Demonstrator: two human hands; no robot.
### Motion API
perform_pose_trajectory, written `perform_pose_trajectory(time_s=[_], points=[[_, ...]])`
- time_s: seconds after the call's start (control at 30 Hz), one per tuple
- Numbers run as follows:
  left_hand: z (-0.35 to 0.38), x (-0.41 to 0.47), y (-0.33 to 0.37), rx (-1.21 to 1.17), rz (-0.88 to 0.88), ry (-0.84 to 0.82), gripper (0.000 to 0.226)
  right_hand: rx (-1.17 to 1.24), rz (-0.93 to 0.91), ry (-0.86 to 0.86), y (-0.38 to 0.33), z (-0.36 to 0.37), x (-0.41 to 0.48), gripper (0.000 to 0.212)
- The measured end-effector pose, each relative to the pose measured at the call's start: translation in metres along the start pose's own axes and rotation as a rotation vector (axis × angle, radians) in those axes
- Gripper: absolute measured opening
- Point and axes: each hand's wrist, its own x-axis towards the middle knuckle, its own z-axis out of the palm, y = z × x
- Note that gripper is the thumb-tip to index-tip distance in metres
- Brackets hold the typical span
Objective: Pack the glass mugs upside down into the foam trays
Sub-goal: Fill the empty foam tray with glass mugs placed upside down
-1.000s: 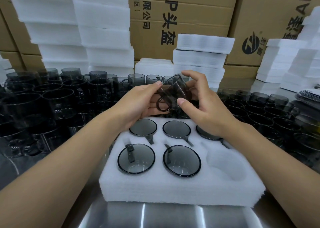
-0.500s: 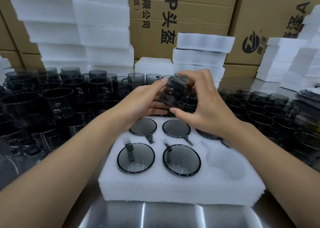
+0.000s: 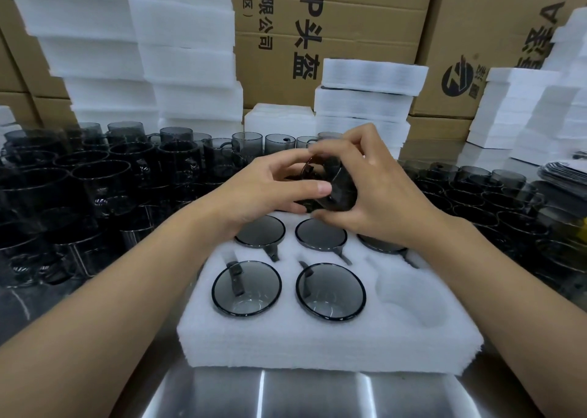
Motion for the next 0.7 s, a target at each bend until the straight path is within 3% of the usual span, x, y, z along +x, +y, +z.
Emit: perform_pose_trajectory(time_s=[0.17,0.33,0.4,0.5,0.6,0.7], points=[[-0.001,0.000,-0.002,-0.005,0.035,0.025,0.036,0.069,0.054,-0.070,-0.005,-0.008,0.002,0.048],[-0.002,0.000,-0.002,0.150,-0.028,0.082,0.081,0.037,0.108,-0.084,-0.010,-0.013,0.002,0.049],[-0.002,0.000,-0.001,0.099,-0.035,0.071,0.082,0.025,0.128,-0.101,-0.011,-0.016,0.002,0.056],[-0.001,0.002,0.000,-0.077,-0.073,0.087,0.066,0.056,0.180,-0.110,-0.010,-0.025,0.004,0.063],[-0.002,0.005,0.003,-0.181,-0.148,0.119,0.060,0.193,0.285,-0.122,-0.006,-0.042,0.005,0.062],[-0.001,0.005,0.005,-0.224,-0.167,0.120,0.064,0.526,0.390,-0.310,0.002,-0.062,0.004,0.050]])
